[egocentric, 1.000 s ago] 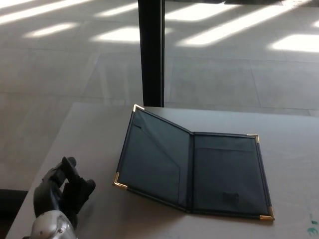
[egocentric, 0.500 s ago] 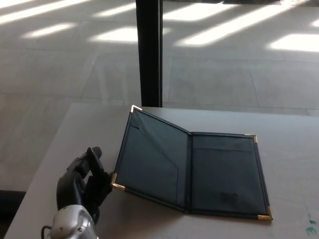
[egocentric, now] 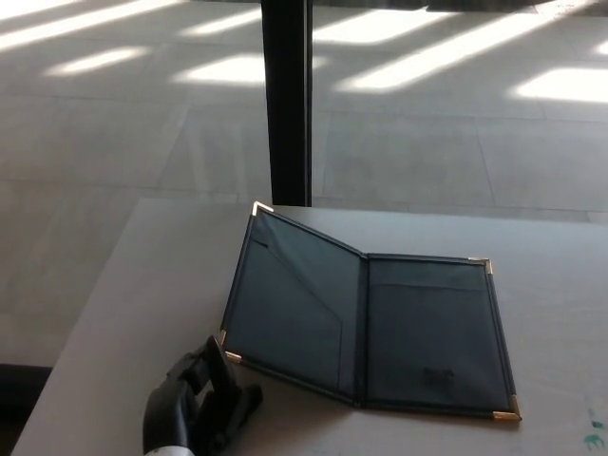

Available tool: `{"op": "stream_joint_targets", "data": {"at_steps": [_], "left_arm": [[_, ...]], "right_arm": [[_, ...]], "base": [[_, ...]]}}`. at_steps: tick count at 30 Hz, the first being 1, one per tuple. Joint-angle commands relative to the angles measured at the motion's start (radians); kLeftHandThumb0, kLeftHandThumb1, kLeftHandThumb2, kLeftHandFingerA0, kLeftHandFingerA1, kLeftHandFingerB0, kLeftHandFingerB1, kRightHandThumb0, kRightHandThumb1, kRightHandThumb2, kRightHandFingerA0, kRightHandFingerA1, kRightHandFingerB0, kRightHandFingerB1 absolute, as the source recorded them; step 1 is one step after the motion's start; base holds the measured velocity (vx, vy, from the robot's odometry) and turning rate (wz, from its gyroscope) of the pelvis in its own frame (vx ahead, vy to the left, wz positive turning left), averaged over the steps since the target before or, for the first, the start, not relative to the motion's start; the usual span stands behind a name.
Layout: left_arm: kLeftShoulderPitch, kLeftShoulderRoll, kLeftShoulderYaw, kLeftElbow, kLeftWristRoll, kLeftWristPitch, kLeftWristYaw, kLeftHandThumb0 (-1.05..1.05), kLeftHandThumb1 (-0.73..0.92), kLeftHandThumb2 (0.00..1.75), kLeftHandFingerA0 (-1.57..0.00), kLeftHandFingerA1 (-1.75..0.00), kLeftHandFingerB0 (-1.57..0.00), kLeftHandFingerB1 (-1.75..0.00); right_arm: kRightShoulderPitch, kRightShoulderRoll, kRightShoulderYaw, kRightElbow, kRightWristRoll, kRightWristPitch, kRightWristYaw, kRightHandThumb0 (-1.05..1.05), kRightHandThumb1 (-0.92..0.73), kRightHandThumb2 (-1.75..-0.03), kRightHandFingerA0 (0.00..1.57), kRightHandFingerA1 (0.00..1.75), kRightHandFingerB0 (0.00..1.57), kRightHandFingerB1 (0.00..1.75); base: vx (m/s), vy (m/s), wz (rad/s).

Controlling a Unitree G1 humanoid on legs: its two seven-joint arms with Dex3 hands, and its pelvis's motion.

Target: The robot uses its left hand to push the cover of the diary kept in the middle of the desk to close it

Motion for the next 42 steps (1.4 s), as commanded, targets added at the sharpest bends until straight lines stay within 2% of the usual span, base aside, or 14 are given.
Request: {"op": "stream_joint_targets", "data": {"at_steps": [1,13,14,15,16,17,24,25,31,33,35,39,40,42], "left_arm": [[0.072,-0.293,-0.052,0.011,-0.077,0.011,0.107,-0.96,0.92,0.89,-0.32,-0.51,-0.25,-0.42],[-0.437,-0.407,-0.051,0.149,-0.086,-0.062,0.206,-0.89,0.92,0.91,-0.33,-0.48,-0.25,-0.42],[-0.489,-0.399,-0.043,0.177,-0.090,-0.079,0.191,-0.88,0.92,0.94,-0.31,-0.50,-0.22,-0.44],[-0.535,-0.388,-0.041,0.200,-0.093,-0.091,0.168,-0.71,0.83,1.26,-0.33,-0.60,-0.09,-0.46],[-0.592,-0.383,-0.032,0.228,-0.092,-0.090,0.174,-0.91,0.92,0.89,-0.39,-0.49,-0.30,-0.45],[-0.631,-0.380,-0.029,0.251,-0.088,-0.096,0.174,-0.90,0.92,0.84,-0.41,-0.49,-0.34,-0.46],[-0.881,-0.343,-0.110,0.396,0.032,-0.137,0.045,-0.94,0.92,0.86,-0.43,-0.43,-0.31,-0.43],[-0.897,-0.339,-0.131,0.401,0.047,-0.139,0.028,-0.92,0.92,0.84,-0.42,-0.47,-0.36,-0.45],[-0.907,-0.328,-0.270,0.370,0.115,-0.151,-0.050,-0.96,0.91,0.85,-0.41,-0.49,-0.32,-0.46],[-0.855,-0.320,-0.345,0.318,0.126,-0.136,-0.088,-0.91,0.92,0.79,-0.42,-0.49,-0.37,-0.46],[-0.771,-0.326,-0.410,0.259,0.101,-0.109,-0.112,-0.92,0.92,0.80,-0.42,-0.47,-0.37,-0.43],[-0.633,-0.318,-0.531,0.213,0.089,-0.107,-0.126,-0.96,0.92,0.83,-0.44,-0.48,-0.28,-0.45],[-0.603,-0.303,-0.554,0.206,0.085,-0.105,-0.134,-0.91,0.91,0.83,-0.44,-0.48,-0.29,-0.47],[-0.596,-0.277,-0.538,0.196,0.072,-0.092,-0.143,-0.95,0.92,0.84,-0.43,-0.46,-0.32,-0.46]], "right_arm": [[0.003,-0.019,0.004,-0.015,0.025,0.022,-0.010,-0.69,-0.89,-0.66,0.52,0.73,0.42,0.52],[0.029,-0.026,0.005,-0.022,0.023,0.018,0.004,-0.69,-0.90,-0.67,0.43,0.73,0.41,0.53],[0.025,-0.027,0.004,-0.019,0.020,0.022,-0.010,-0.69,-0.89,-0.66,0.50,0.71,0.44,0.52],[0.014,-0.034,-0.001,0.009,0.022,0.018,-0.015,-0.67,-0.89,-0.66,0.48,0.69,0.45,0.52],[0.011,-0.040,0.003,0.024,0.015,0.013,-0.020,-0.68,-0.89,-0.66,0.53,0.70,0.47,0.52],[0.017,-0.039,0.009,0.014,0.008,0.014,-0.017,-0.69,-0.91,-0.66,0.56,0.74,0.43,0.52],[0.022,-0.035,0.007,0.015,0.017,0.002,0.012,-0.69,-0.91,-0.67,0.51,0.74,0.39,0.51],[0.028,-0.032,0.010,0.001,0.015,0.009,0.011,-0.69,-0.91,-0.67,0.59,0.81,0.40,0.51],[0.037,-0.019,0.030,-0.004,-0.015,-0.004,-0.025,-0.69,-0.91,-0.66,0.56,0.77,0.47,0.55],[0.045,-0.014,0.041,-0.020,-0.022,-0.010,-0.018,-0.68,-0.92,-0.67,0.55,0.84,0.46,0.57],[0.040,-0.014,0.037,-0.021,-0.017,0.001,-0.032,-0.68,-0.91,-0.67,0.48,0.75,0.47,0.55],[0.041,-0.011,0.048,-0.032,-0.022,0.009,-0.045,-0.69,-0.90,-0.66,0.64,0.79,0.48,0.54],[0.042,-0.003,0.046,-0.044,-0.015,0.016,-0.049,-0.66,-0.91,-0.66,0.52,0.77,0.47,0.53],[0.046,0.007,0.047,-0.051,-0.007,0.010,-0.042,-0.68,-0.90,-0.65,0.57,0.78,0.48,0.54]], "base": [[0.00,0.000,0.00],[0.00,0.000,0.00],[0.00,0.000,0.00],[0.00,0.000,0.00],[0.00,0.000,0.00],[0.00,0.000,0.00],[0.00,0.000,0.00],[0.00,0.000,0.00],[0.00,0.000,0.00],[0.00,0.000,0.00],[0.00,0.000,0.00],[0.00,0.000,0.00],[0.00,0.000,0.00],[0.00,0.000,0.00]]}}
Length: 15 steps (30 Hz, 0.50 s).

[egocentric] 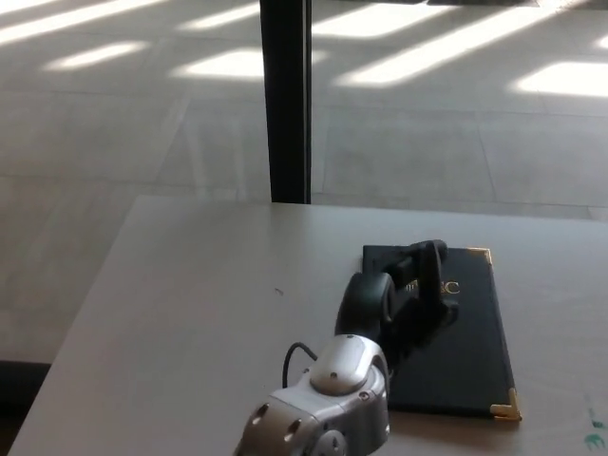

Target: The robot uses its left hand to push the cover of the diary kept in the middle of the desk to close it

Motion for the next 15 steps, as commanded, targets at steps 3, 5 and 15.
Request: {"op": "stream_joint_targets", "data": {"at_steps": [3,5,15], "left_arm": [[-0.159,-0.134,-0.053,-0.119,0.017,-0.022,-0.125,-0.98,0.91,0.88,-0.45,-0.45,-0.31,-0.43],[-0.168,-0.107,0.011,-0.154,0.007,-0.029,-0.117,-0.97,0.92,0.82,-0.48,-0.48,-0.43,-0.47],[-0.165,0.276,0.620,-0.425,-0.164,0.047,-0.058,-0.92,0.92,0.87,-0.51,-0.51,-0.40,-0.48]], "right_arm": [[0.024,0.003,0.013,-0.032,0.007,0.007,-0.036,-0.68,-0.89,-0.65,0.55,0.78,0.47,0.54],[0.018,-0.012,0.015,0.008,0.003,-0.006,-0.027,-0.68,-0.90,-0.67,0.52,0.75,0.45,0.52],[0.032,-0.010,0.019,-0.006,0.005,-0.006,-0.031,-0.67,-0.91,-0.66,0.57,0.72,0.47,0.54]], "base": [[0.00,0.000,0.00],[0.00,0.000,0.00],[0.00,0.000,0.00]]}}
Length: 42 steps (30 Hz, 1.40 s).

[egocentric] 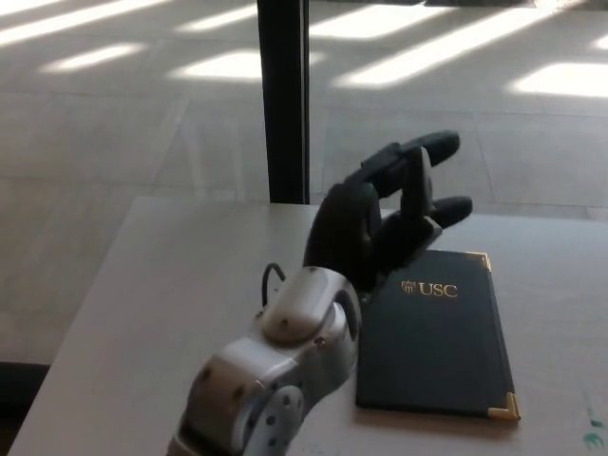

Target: The robot uses its left hand to push the cover of the diary kept in the middle of the desk to close it

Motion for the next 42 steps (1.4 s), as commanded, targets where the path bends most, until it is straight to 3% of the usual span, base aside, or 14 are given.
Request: {"op": "stream_joint_targets", "data": {"at_steps": [1,6,7,9,22,23,24,29,33,34,37,38,41,42], "left_arm": [[-0.058,0.214,0.430,-0.141,-0.162,0.052,0.008,-0.94,0.92,0.82,-0.49,-0.49,-0.44,-0.49],[0.013,0.333,0.591,-0.182,-0.223,0.069,-0.010,-0.97,0.92,0.80,-0.47,-0.58,-0.41,-0.55],[0.033,0.356,0.627,-0.199,-0.227,0.084,0.000,-0.95,0.79,1.21,-0.43,-0.64,-0.37,-0.60],[0.074,0.394,0.684,-0.201,-0.213,0.097,0.010,-0.98,0.92,0.81,-0.46,-0.55,-0.39,-0.52],[0.608,0.609,0.971,0.137,0.027,-0.119,-0.123,-0.83,0.92,0.79,-0.63,-0.48,-0.48,-0.44],[0.633,0.615,0.987,0.177,0.032,-0.143,-0.123,-0.83,0.92,0.74,-0.62,-0.46,-0.51,-0.44],[0.664,0.617,1.029,0.245,0.030,-0.159,-0.101,-0.87,0.92,0.75,-0.68,-0.46,-0.54,-0.45],[0.729,0.617,1.149,0.455,0.000,-0.201,-0.034,-0.82,0.77,1.07,-0.56,-0.58,-0.53,-0.58],[0.765,0.616,1.123,0.530,0.027,-0.216,-0.034,-0.81,0.92,0.72,-0.68,-0.50,-0.52,-0.47],[0.827,0.594,1.041,0.567,0.091,-0.261,-0.071,-0.82,0.71,1.05,-0.63,-0.59,-0.54,-0.58],[0.863,0.598,0.930,0.654,0.164,-0.283,-0.073,-0.90,0.87,0.67,-0.88,-0.53,-0.66,-0.49],[0.881,0.597,0.865,0.693,0.206,-0.285,-0.069,-0.90,0.88,0.67,-1.09,-1.17,-0.85,-0.64],[0.899,0.576,0.837,0.753,0.178,-0.258,-0.088,-0.84,0.66,1.14,-1.04,-1.04,-0.87,-0.82],[0.903,0.567,0.838,0.764,0.149,-0.253,-0.115,-0.88,0.88,0.67,-0.75,-0.64,-0.66,-0.58]], "right_arm": [[0.013,-0.016,0.001,-0.002,0.004,-0.005,-0.013,-0.67,-0.91,-0.66,0.55,0.73,0.46,0.53],[0.022,-0.018,0.007,-0.026,-0.008,0.004,-0.033,-0.67,-0.91,-0.66,0.61,0.71,0.47,0.51],[0.032,-0.010,0.007,-0.047,-0.002,0.008,-0.025,-0.66,-0.91,-0.66,0.60,0.73,0.47,0.51],[0.027,-0.009,0.006,-0.047,0.001,0.013,-0.029,-0.67,-0.91,-0.66,0.57,0.75,0.47,0.53],[0.009,-0.011,-0.004,-0.038,0.009,0.011,-0.046,-0.69,-0.89,-0.66,0.57,0.86,0.51,0.60],[0.013,-0.009,-0.004,-0.046,0.012,0.014,-0.042,-0.69,-0.69,-1.05,0.57,0.80,0.47,0.65],[0.018,-0.009,0.000,-0.056,0.010,0.020,-0.038,-0.71,-0.90,-0.66,0.62,0.79,0.48,0.55],[0.021,-0.012,0.008,-0.060,0.007,0.022,-0.025,-0.70,-0.91,-0.66,0.60,0.75,0.47,0.54],[0.017,-0.015,0.008,-0.049,0.008,0.012,-0.017,-0.69,-0.90,-0.66,0.57,0.75,0.46,0.54],[0.015,-0.020,0.009,-0.040,0.009,0.012,-0.008,-0.69,-0.91,-0.66,0.52,0.73,0.45,0.53],[0.005,-0.032,0.013,-0.010,-0.002,-0.001,-0.013,-0.68,-0.91,-0.66,0.53,0.74,0.46,0.52],[-0.002,-0.035,0.007,-0.002,0.005,0.007,-0.020,-0.69,-0.90,-0.66,0.55,0.74,0.47,0.52],[0.009,-0.011,0.012,-0.033,0.004,0.008,-0.030,-0.69,-0.91,-0.66,0.58,0.78,0.47,0.54],[0.008,-0.002,0.007,-0.049,0.016,0.020,-0.034,-0.70,-0.90,-0.66,0.55,0.78,0.47,0.55]], "base": [[0.00,0.000,0.00],[0.00,0.000,0.00],[0.00,0.000,0.00],[0.00,0.000,0.00],[0.00,0.000,0.00],[0.00,0.000,0.00],[0.00,0.000,0.00],[0.00,0.000,0.00],[0.00,0.000,0.00],[0.00,0.000,0.00],[0.00,0.000,0.00],[0.00,0.000,0.00],[0.00,0.000,0.00],[0.00,0.000,0.00]]}}
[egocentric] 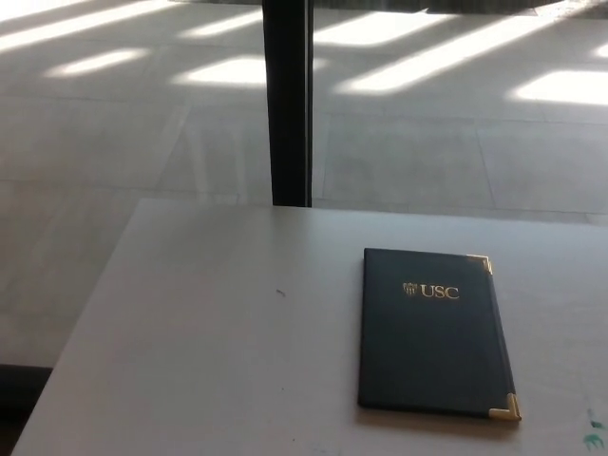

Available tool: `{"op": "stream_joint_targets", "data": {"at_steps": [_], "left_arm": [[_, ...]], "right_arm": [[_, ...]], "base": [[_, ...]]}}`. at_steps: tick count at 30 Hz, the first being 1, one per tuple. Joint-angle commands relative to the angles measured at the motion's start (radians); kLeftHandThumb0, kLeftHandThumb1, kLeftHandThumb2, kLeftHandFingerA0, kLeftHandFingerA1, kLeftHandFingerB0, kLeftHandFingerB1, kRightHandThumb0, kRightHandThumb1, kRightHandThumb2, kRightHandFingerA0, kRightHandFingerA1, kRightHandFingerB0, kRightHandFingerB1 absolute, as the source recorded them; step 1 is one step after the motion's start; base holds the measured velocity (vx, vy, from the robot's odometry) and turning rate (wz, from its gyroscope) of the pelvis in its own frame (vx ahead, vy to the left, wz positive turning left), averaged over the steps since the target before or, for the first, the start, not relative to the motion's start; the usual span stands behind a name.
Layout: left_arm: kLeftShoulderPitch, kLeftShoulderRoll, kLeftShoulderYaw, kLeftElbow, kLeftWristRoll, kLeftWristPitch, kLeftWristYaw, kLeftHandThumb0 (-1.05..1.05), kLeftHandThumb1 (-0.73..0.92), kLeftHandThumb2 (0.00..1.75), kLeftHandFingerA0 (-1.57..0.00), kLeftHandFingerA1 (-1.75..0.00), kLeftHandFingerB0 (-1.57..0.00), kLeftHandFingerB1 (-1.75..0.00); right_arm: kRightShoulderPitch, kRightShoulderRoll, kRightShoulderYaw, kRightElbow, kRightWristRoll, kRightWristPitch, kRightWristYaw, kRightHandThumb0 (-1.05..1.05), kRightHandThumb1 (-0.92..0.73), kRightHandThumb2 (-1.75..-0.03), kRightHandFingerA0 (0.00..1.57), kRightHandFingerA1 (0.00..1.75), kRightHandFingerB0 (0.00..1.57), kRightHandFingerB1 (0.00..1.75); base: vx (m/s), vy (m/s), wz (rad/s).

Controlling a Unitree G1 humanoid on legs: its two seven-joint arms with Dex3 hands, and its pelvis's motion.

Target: The robot uses its left hand to push the cover of the diary kept in the middle of the desk to close it

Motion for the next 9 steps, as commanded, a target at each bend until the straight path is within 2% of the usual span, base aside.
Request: {"op": "stream_joint_targets", "data": {"at_steps": [1,2,3,4,5,6,7,8,9], "left_arm": [[0.044,-0.014,-0.074,0.224,0.068,-0.140,-0.109,-0.85,0.89,0.67,-0.74,-0.84,-0.65,-0.53],[0.045,-0.007,-0.076,0.233,0.064,-0.147,-0.110,-0.85,0.89,0.67,-0.74,-0.84,-0.65,-0.53],[0.040,-0.015,-0.077,0.262,0.054,-0.161,-0.121,-0.85,0.87,0.67,-0.75,-0.61,-0.77,-0.64],[0.044,-0.027,-0.086,0.262,0.049,-0.167,-0.128,-0.83,0.90,0.67,-0.70,-0.54,-0.61,-0.52],[0.046,-0.029,-0.091,0.262,0.049,-0.170,-0.130,-0.83,0.90,0.67,-0.70,-0.54,-0.61,-0.52],[0.051,-0.034,-0.105,0.264,0.049,-0.189,-0.153,-0.82,0.91,0.68,-0.65,-0.53,-0.52,-0.48],[0.053,-0.042,-0.116,0.253,0.043,-0.205,-0.182,-0.81,0.71,1.05,-0.48,-0.60,-0.42,-0.56],[0.045,-0.052,-0.129,0.265,0.038,-0.237,-0.220,-0.76,0.90,0.67,-0.48,-0.49,-0.42,-0.45],[0.044,-0.053,-0.131,0.268,0.037,-0.242,-0.225,-0.76,0.90,0.67,-0.48,-0.49,-0.42,-0.45]], "right_arm": [[0.006,-0.006,0.004,-0.015,0.010,0.004,-0.008,-0.69,-0.91,-0.66,0.57,0.78,0.46,0.55],[0.005,-0.003,0.007,-0.013,0.009,0.003,-0.008,-0.69,-0.91,-0.66,0.57,0.78,0.46,0.55],[0.005,-0.010,0.011,0.009,0.004,-0.010,0.010,-0.68,-0.92,-0.67,0.58,0.75,0.43,0.52],[-0.011,-0.023,0.006,0.058,0.007,-0.025,0.025,-0.67,-0.91,-0.67,0.55,0.77,0.45,0.54],[-0.018,-0.028,0.003,0.077,0.009,-0.031,0.029,-0.67,-0.91,-0.67,0.55,0.77,0.45,0.54],[-0.017,-0.026,0.000,0.083,0.014,-0.036,0.035,-0.68,-0.91,-0.67,0.53,0.75,0.43,0.54],[-0.009,-0.027,0.004,0.086,0.009,-0.045,0.045,-0.69,-0.92,-0.67,0.50,0.72,0.41,0.52],[-0.004,-0.028,0.011,0.066,-0.002,-0.029,0.017,-0.69,-0.91,-0.66,0.61,0.72,0.44,0.50],[-0.004,-0.029,0.012,0.064,-0.003,-0.028,0.015,-0.69,-0.91,-0.66,0.61,0.72,0.44,0.50]], "base": [[0.00,0.000,0.00],[0.00,0.000,0.00],[0.00,0.000,0.00],[0.00,0.000,0.00],[0.00,0.000,0.00],[0.00,0.000,0.00],[0.00,0.000,0.00],[0.00,0.000,0.00],[0.00,0.000,0.00]]}}
